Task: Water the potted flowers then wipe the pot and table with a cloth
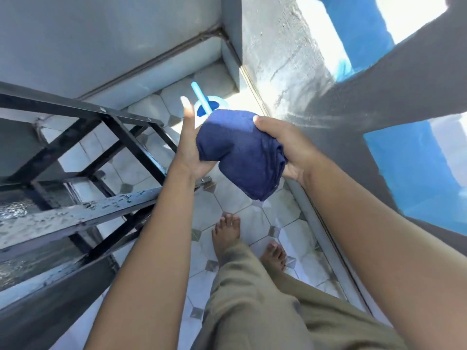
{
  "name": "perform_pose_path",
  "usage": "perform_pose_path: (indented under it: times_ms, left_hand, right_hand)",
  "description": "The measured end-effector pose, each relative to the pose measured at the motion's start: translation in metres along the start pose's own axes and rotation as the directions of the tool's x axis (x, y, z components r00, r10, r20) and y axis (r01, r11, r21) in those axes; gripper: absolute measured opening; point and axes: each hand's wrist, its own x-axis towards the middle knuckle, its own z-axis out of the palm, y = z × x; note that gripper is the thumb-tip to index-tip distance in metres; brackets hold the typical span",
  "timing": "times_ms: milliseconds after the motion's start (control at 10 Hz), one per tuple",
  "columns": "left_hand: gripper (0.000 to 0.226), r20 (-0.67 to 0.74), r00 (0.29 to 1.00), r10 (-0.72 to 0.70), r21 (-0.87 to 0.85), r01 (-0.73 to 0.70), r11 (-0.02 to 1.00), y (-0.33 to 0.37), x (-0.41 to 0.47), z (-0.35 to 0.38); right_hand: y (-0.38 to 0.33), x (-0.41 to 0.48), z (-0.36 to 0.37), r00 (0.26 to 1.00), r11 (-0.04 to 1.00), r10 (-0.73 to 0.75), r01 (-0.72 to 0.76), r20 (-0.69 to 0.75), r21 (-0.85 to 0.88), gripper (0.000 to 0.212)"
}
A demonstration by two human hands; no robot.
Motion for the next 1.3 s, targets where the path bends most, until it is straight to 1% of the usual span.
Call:
perform_pose_path:
  times_ms: [100,200,300,400,500,600,700,800,900,1000,1100,1200,1300]
  left_hand:
    - [0.057,0.038,0.998,0.052,0.113,-0.056,0.992,0.003,-0.017,0.008]
    - [0.022,-0.119,0.97,0.214,0.379,-0.155,0.913,-0.003,-0.01,0.014]
    - [0.017,-0.331,0.878,0.345,0.494,-0.151,0.856,-0.014,-0.003,0.017]
    - [0.03,-0.393,0.831,0.393,0.494,-0.17,0.853,-0.02,0.006,0.009]
    - [0.016,-0.469,0.764,0.443,0.429,-0.241,0.87,-0.02,0.017,-0.01]
    - [0.019,-0.551,0.687,0.475,0.382,-0.299,0.875,-0.016,0.028,-0.026]
    - [0.026,-0.556,0.636,0.535,0.426,-0.334,0.841,-0.001,0.049,-0.037]
    - [0.049,-0.574,0.528,0.627,0.558,-0.309,0.77,0.011,0.069,-0.039]
    - [0.065,-0.476,0.561,0.677,0.777,-0.092,0.622,0.0,0.085,-0.046]
    - [0.034,-0.316,0.811,0.492,0.842,0.0,0.54,-0.015,0.087,-0.045]
    - [0.053,-0.309,0.847,0.432,0.883,0.087,0.461,-0.024,0.082,-0.048]
    - [0.04,-0.294,0.827,0.48,0.918,0.104,0.383,-0.017,0.054,-0.033]
    - [0.025,-0.208,0.808,0.551,0.957,0.052,0.285,-0.01,0.008,-0.002]
  right_hand:
    - [-0.005,0.008,0.005,0.998,1.0,-0.016,0.015,-0.057,-0.016,0.021]
    - [-0.011,0.027,-0.001,0.948,0.945,-0.215,0.141,-0.234,-0.295,0.015]
    - [-0.011,0.045,-0.013,0.952,0.841,-0.236,0.099,-0.195,-0.531,0.029]
    - [-0.004,0.054,-0.026,0.998,0.823,-0.025,-0.011,-0.056,-0.568,0.028]
    - [0.005,0.078,-0.031,0.988,0.787,-0.114,0.026,-0.105,-0.616,0.074]
    - [0.009,0.108,-0.026,0.929,0.7,-0.31,0.08,-0.202,-0.709,0.049]
    - [0.0,0.132,-0.004,0.934,0.578,-0.331,0.09,-0.133,-0.811,0.017]
    - [-0.01,0.154,0.018,0.925,0.671,-0.354,0.151,-0.135,-0.726,0.048]
    - [-0.002,0.168,0.018,0.944,0.561,-0.316,0.105,-0.095,-0.821,0.056]
    - [0.02,0.155,0.023,0.997,0.511,-0.073,0.056,0.022,-0.858,0.023]
    - [0.04,0.138,0.027,0.99,0.495,-0.082,0.142,0.117,-0.857,0.028]
    - [0.032,0.111,0.022,0.981,0.372,-0.176,0.14,0.078,-0.917,0.029]
    - [0.024,0.069,0.02,0.933,0.306,-0.354,0.179,0.063,-0.935,0.025]
